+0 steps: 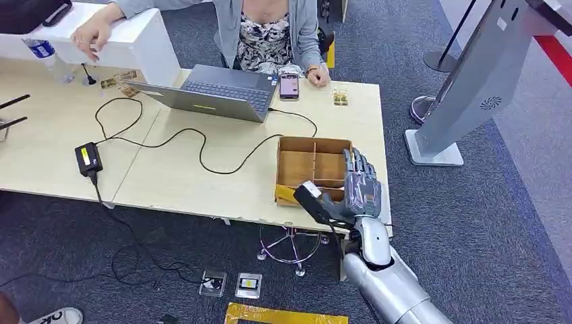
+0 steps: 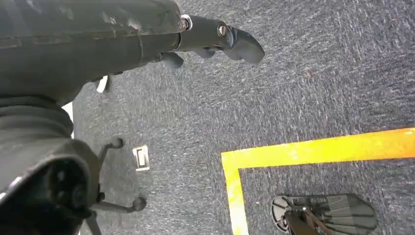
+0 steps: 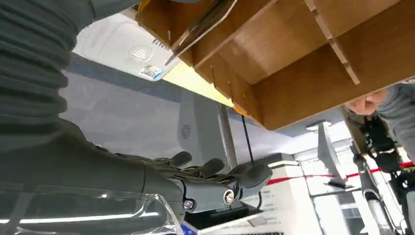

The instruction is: Pass the card to the sensor for recognition and then transmit it.

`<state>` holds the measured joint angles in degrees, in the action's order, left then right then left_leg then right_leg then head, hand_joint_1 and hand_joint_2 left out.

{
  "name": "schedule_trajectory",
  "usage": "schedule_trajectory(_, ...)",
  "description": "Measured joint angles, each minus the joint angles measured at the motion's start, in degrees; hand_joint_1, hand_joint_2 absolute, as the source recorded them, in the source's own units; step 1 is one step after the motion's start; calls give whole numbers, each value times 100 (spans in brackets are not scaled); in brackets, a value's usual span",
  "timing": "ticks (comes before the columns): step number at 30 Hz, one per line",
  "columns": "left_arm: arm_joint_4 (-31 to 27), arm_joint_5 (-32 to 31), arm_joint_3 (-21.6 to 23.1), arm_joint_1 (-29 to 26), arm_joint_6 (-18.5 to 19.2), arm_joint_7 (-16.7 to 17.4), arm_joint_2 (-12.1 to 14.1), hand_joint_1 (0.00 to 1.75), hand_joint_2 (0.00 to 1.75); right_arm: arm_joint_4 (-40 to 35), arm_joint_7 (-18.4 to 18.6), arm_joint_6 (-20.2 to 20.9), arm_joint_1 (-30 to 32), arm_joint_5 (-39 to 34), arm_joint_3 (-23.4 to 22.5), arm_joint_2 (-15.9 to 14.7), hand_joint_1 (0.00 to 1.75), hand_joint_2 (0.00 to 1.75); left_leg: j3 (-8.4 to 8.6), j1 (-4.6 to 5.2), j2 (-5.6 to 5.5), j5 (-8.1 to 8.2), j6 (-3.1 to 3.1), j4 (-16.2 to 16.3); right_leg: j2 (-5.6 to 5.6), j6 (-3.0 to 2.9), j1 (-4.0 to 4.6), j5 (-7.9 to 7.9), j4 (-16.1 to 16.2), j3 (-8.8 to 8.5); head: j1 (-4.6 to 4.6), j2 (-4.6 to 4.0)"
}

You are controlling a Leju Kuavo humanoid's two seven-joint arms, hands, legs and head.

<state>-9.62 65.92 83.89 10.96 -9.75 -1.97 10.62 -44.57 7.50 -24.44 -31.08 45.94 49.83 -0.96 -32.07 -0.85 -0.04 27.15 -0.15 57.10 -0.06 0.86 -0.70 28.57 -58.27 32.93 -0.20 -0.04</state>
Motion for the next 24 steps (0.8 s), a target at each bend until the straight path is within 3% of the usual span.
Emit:
schedule_trajectory(8, 0, -22, 0, 0, 0, -7, -7, 0, 0, 48, 140, -35, 23, -144, 15, -20, 0, 175, 0, 0, 1, 0, 0, 0, 2, 0, 1, 0, 0, 2, 0, 0)
schedule_trajectory(13, 0, 13, 0, 0, 0, -9, -7, 0, 0, 105, 276, -310, 28, 24, 20, -20, 0, 175, 0, 0, 1, 0, 0, 0, 2, 0, 1, 0, 0, 1, 0, 0)
schedule_trajectory(24, 0, 286, -57, -1, 116, 44, 105, 0, 0, 293, 643, -334, 130, 476, 17, 57, 0, 175, 0, -1, 1, 0, 0, 0, 2, 0, 1, 0, 0, 2, 0, 0)
